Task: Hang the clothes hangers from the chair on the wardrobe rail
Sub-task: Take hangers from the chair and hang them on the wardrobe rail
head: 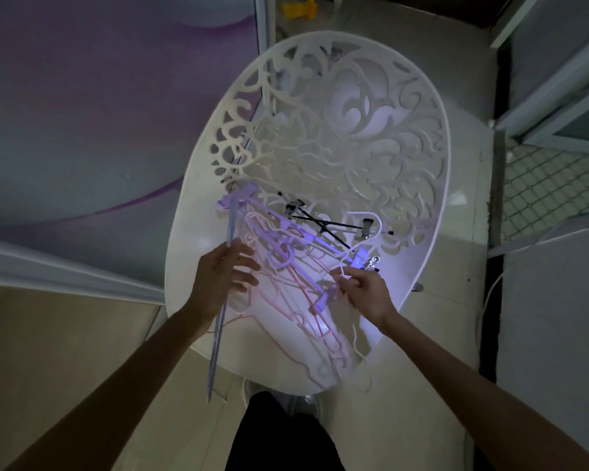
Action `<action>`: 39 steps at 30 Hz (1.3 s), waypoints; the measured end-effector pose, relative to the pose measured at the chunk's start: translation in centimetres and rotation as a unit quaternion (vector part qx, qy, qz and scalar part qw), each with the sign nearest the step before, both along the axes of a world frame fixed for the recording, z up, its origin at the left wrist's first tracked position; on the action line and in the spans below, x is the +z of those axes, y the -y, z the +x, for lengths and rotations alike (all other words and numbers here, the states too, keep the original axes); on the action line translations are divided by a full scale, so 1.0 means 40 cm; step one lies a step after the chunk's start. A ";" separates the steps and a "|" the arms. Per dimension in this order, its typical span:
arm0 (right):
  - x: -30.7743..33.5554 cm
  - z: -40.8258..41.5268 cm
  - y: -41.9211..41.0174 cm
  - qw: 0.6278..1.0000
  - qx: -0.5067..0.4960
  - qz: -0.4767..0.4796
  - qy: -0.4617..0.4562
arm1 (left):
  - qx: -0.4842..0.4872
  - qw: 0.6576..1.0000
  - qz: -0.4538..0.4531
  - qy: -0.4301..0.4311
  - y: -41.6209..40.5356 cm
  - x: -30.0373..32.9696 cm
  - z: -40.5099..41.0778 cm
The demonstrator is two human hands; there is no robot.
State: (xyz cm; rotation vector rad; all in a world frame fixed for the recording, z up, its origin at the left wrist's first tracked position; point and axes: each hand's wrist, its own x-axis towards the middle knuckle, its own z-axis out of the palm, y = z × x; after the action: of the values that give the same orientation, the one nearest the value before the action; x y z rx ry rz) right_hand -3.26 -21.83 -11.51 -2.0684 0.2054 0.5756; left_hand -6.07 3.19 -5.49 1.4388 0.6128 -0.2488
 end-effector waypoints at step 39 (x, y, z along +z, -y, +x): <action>-0.131 0.173 -0.243 0.915 0.226 -0.332 0.009 | 0.208 0.971 -0.114 -0.008 -0.111 0.065 -0.008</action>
State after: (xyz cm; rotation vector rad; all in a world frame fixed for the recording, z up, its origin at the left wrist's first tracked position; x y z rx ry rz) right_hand 3.65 -12.11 -16.74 -2.8150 -0.1193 0.8492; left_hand -6.40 7.64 -2.91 1.0597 0.8539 0.0013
